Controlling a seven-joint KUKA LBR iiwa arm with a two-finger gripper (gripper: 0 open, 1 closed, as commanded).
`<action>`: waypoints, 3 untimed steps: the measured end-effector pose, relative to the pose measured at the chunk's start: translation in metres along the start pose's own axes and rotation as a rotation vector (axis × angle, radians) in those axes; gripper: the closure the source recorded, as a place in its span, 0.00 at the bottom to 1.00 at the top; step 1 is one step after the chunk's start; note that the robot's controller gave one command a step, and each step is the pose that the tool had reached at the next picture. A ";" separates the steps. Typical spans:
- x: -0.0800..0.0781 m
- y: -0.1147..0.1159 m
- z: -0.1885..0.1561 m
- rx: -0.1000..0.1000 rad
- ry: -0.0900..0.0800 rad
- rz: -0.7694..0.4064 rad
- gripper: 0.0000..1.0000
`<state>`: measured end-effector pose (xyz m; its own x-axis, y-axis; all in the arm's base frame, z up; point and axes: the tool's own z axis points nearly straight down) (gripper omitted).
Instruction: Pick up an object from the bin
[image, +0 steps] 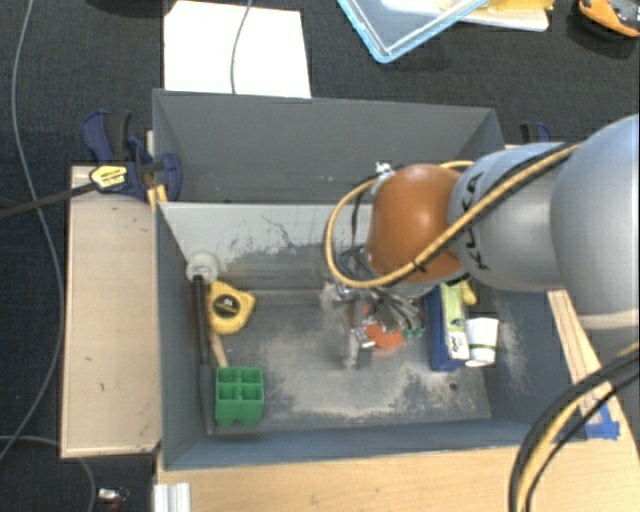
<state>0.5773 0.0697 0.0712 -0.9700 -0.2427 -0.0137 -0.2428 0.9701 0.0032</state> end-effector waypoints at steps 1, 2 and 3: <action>0.000 0.000 0.000 0.000 0.000 0.001 0.00; 0.018 -0.054 0.000 -0.001 0.001 0.025 0.00; 0.014 -0.072 -0.008 -0.002 -0.005 -0.115 0.00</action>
Offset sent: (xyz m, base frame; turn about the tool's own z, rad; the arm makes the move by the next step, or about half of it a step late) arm -0.0057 -0.0666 -0.0012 0.0311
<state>0.5808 -0.0039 0.0792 -0.9356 -0.3525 -0.0186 -0.3526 0.9358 0.0029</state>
